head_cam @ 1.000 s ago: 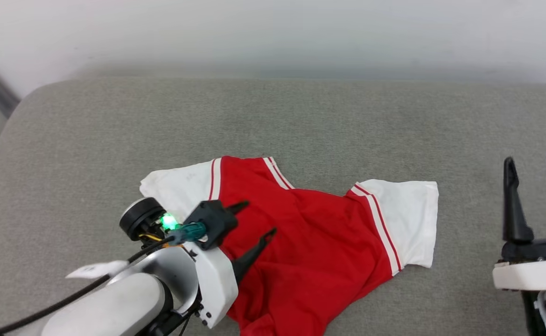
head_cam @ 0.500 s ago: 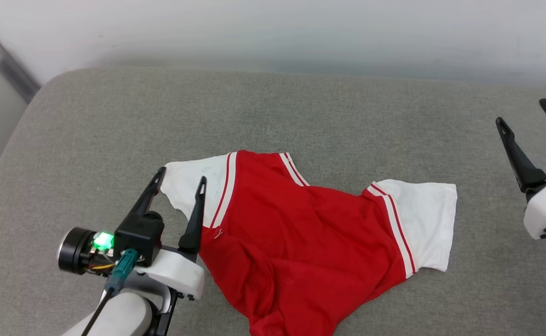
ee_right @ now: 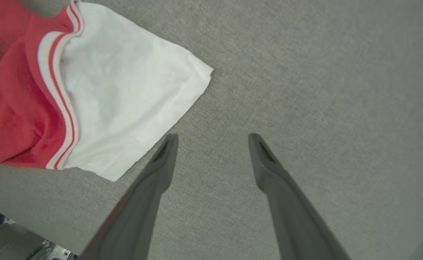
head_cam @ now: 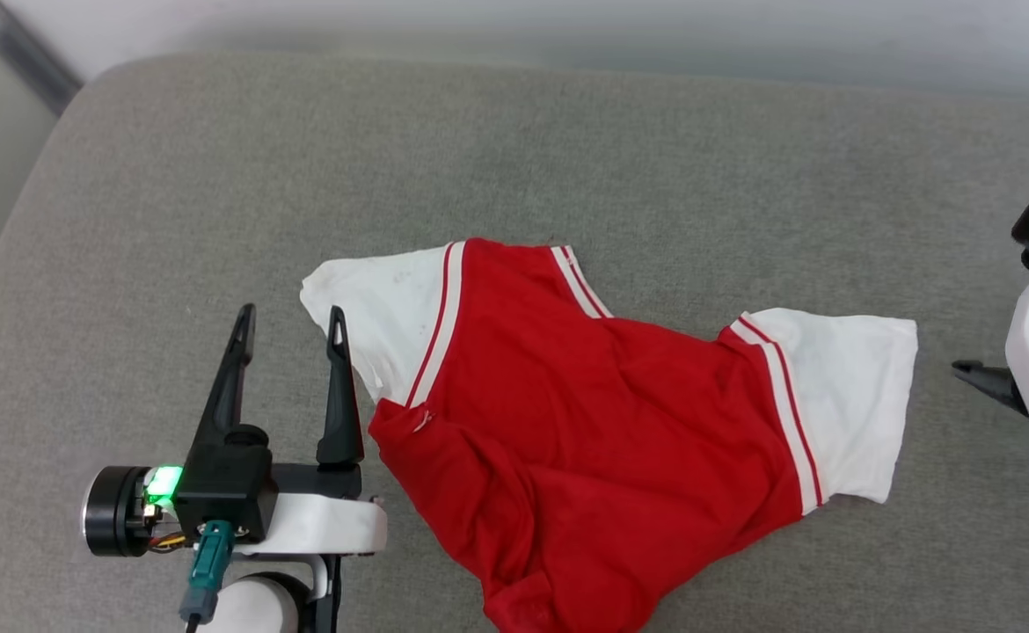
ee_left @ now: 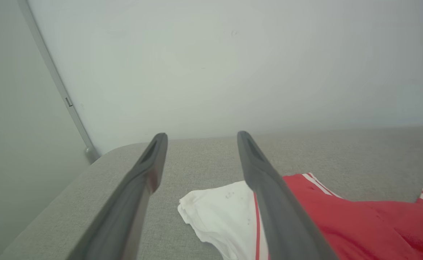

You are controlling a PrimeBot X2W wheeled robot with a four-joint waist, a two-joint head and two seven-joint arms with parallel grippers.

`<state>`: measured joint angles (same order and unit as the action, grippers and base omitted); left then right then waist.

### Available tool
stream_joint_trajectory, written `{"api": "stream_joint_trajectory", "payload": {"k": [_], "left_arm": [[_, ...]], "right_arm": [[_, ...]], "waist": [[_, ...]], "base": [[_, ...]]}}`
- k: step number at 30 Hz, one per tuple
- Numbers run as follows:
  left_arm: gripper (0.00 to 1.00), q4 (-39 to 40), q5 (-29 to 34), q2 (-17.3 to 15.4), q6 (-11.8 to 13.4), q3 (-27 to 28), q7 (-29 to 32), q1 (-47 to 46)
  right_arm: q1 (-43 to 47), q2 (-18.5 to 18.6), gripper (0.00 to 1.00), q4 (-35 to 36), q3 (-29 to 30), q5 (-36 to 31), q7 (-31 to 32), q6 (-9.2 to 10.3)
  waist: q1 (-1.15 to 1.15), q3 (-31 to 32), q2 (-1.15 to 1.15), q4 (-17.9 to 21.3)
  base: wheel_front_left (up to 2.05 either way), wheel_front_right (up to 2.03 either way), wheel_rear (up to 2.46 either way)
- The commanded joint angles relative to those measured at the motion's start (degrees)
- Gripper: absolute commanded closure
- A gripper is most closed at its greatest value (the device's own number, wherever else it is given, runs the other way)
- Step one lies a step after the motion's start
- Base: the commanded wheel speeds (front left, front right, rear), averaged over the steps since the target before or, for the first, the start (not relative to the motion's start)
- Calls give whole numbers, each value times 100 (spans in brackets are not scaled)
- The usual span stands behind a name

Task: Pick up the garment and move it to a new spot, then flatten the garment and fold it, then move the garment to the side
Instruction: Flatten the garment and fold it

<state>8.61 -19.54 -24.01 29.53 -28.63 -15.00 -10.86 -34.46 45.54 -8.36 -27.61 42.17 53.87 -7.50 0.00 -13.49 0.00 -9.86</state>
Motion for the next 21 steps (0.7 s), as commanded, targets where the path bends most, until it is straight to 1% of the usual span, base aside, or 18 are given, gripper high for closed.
{"api": "stream_joint_trajectory", "payload": {"k": [1, 4, 7, 10, 13, 16, 17, 18, 19, 21], "left_arm": [[0, 27, 153, 166, -105, 190, -20, 79], [0, -38, 341, 426, -341, 437, -19, 111], [0, -62, 541, 672, -564, 648, -20, 87], [0, -103, 708, 891, -781, 833, -20, 59], [0, -149, 855, 1072, -988, 1005, -20, 39], [0, -219, 944, 1201, -1172, 1186, -20, 10], [0, -219, 951, 1246, -1231, 1261, -20, -6], [0, -250, 957, 1280, -1295, 1348, -20, -4], [0, -270, 989, 1286, -1358, 1425, -20, -5], [0, -329, 1046, 1277, -1472, 1567, -20, -25]], "right_arm": [[-197, -61, 0, -203, -40, 118, 282, 2], [-480, -202, 0, -488, -61, 170, 532, 2], [-695, -359, 0, -780, -83, 146, 606, 2], [-769, -514, 0, -1045, -181, 158, 600, 2], [-621, -636, 0, -1254, -400, 198, 490, 2], [-443, -640, 0, -1334, -695, 212, 318, 2], [-420, -635, 9, -1343, -751, 251, 237, 2], [-429, -630, 62, -1344, -770, 282, 116, 2], [-471, -618, 100, -1328, -787, 315, -4, 2], [-598, -535, 100, -1269, -846, 339, -233, 2]], "waist": [[0, -237, 0, -127], [0, -456, 0, -222], [0, -673, 0, -312], [0, -825, 0, -385], [0, -913, 0, -420], [0, -923, 0, -407], [0, -907, 0, -387], [0, -878, 0, -360], [0, -840, 0, -326], [0, -738, 0, -254]], "base": [[0, 0, 0], [0, 0, 0], [0, 0, 0], [0, 0, 0], [0, 0, 0], [0, 0, 0], [0, 0, 0], [0, 0, 0], [0, 0, 0], [0, 0, 0]]}}
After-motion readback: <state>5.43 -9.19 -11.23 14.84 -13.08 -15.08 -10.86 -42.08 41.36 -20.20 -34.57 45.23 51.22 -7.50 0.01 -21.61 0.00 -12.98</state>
